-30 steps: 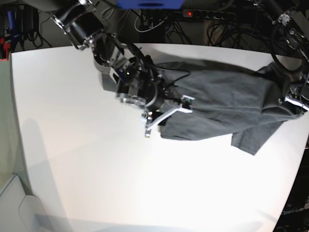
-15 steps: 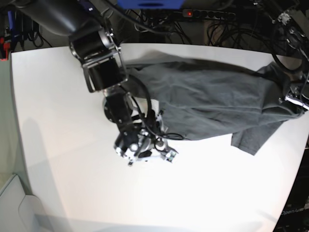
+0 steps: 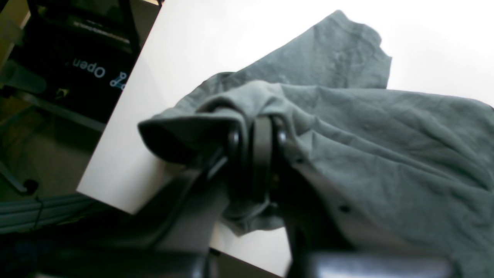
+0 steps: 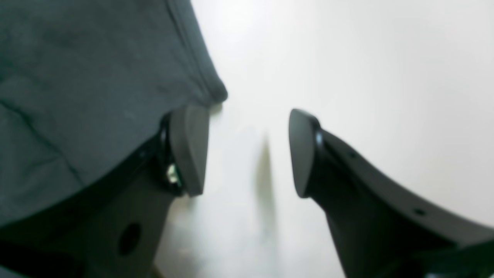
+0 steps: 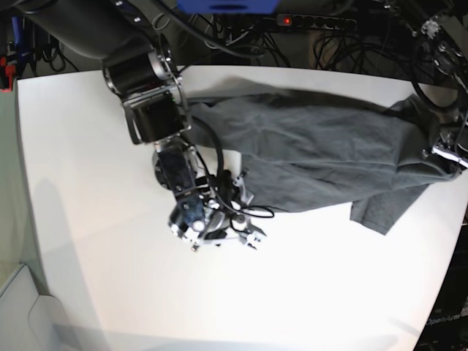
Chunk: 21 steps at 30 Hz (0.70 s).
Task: Layout the t-shirt on the table in an organized manner, then fold the t-shirt properly
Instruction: 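Release the t-shirt with the right gripper and regrasp nearby fabric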
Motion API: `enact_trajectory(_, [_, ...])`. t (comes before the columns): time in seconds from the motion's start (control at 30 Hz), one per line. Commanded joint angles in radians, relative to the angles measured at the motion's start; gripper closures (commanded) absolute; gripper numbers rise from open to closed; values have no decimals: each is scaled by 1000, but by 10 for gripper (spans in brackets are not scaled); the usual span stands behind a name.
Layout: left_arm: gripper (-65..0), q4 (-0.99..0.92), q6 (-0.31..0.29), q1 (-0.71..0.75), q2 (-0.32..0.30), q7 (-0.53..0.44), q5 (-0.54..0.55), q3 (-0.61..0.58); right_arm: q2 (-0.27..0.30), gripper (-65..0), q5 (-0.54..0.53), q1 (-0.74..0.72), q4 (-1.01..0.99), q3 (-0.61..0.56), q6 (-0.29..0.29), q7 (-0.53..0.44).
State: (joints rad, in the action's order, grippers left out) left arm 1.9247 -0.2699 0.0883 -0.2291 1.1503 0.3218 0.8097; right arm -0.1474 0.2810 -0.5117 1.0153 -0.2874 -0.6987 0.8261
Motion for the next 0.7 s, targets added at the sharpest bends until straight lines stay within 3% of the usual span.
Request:
enact_trajectory(0.0, [-2, 19, 1, -11, -14, -25, 6, 4, -10, -341, -25, -31, 17, -3, 1, -15])
enact_trajectory(0.13, [-2, 19, 2, -11, -14, -28, 6, 4, -10, -341, -72, -31, 17, -8, 1, -15])
enact_trajectory(0.27, [-2, 19, 2, -11, -14, -28, 6, 4, -10, -341, -104, -31, 17, -95, 1, -17])
enact_trajectory(0.53, [-2, 19, 2, -6, -13, -28, 3, 6, -10, -341, -107, -9, 15, -160, 1, -27])
enact_trajectory(0.67, [-2, 17, 4, -9, -13, -29, 4, 6, -10, -341, -99, 2, 13, -154, 1, -90])
